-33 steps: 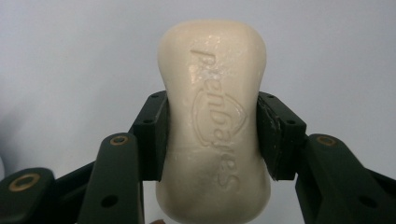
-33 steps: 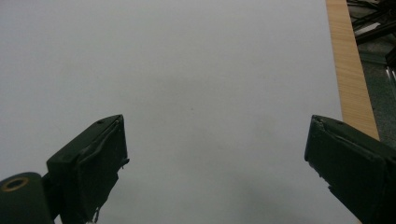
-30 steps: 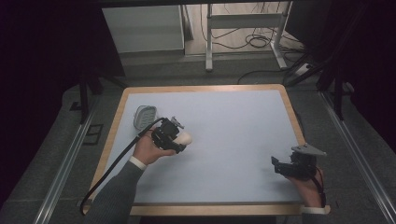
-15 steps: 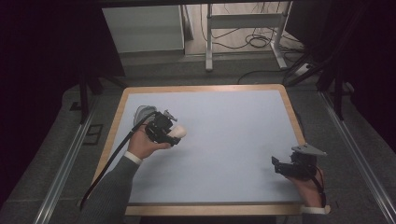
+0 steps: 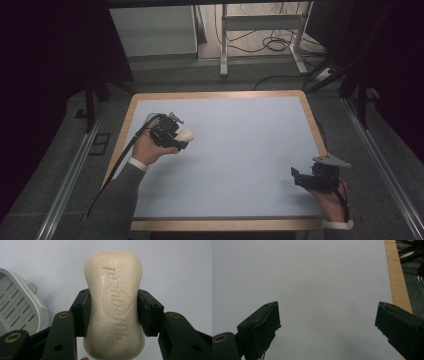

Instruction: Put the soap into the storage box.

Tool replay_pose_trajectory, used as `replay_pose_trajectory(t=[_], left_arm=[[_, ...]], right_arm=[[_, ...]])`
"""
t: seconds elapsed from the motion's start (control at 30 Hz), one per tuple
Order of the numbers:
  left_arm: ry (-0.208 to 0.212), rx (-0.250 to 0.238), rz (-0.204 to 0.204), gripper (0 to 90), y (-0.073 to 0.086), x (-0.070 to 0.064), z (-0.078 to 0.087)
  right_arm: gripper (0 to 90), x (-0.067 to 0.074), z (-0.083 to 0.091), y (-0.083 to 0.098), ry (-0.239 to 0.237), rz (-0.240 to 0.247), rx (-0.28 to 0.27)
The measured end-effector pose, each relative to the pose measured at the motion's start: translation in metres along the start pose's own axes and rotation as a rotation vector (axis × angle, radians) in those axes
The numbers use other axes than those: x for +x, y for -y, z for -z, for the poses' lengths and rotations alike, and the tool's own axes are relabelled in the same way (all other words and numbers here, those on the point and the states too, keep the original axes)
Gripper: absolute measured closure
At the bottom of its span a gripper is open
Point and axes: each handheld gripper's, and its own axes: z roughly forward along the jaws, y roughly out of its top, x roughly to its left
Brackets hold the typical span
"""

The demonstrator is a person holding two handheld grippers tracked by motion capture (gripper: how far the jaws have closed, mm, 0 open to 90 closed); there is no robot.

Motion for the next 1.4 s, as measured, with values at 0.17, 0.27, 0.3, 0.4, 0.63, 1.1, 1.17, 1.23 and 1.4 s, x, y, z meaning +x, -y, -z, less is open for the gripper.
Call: replay_pose_trajectory(t=[0.17,0.27,0.3,0.4,0.63,1.1,1.17,1.23,1.4], left_arm=[[-0.011,-0.005,0.007,49.5,-0.001,0.003,0.003],[-0.013,-0.010,0.011,49.5,-0.003,0.006,0.006],[-0.015,-0.011,0.011,49.5,-0.003,0.006,0.006],[-0.019,-0.017,0.013,49.5,-0.005,0.008,0.008],[-0.033,-0.014,0.026,49.5,-0.007,0.015,0.010],[-0.060,-0.020,0.076,49.5,-0.011,0.036,0.011],[-0.059,-0.016,0.081,49.5,-0.011,0.039,0.010],[-0.060,-0.011,0.090,49.5,-0.012,0.042,0.009],[-0.064,0.002,0.111,49.5,-0.011,0.052,0.007]], right_arm=[[5.7,0.000,0.001,0.000,-0.001,0.002,-0.005],[5.7,0.000,0.001,-0.001,0.000,0.003,-0.007],[5.7,0.000,0.001,-0.001,0.001,0.003,-0.007],[5.7,0.000,0.001,0.000,0.000,0.002,-0.006],[5.7,0.000,0.000,0.000,-0.001,0.002,-0.002],[5.7,0.000,0.001,0.000,-0.002,0.005,-0.009],[5.7,0.000,0.001,0.000,-0.003,0.003,-0.010],[5.7,0.000,0.001,0.000,-0.003,0.004,-0.011],[5.7,0.000,0.001,0.000,-0.003,0.002,-0.009]])
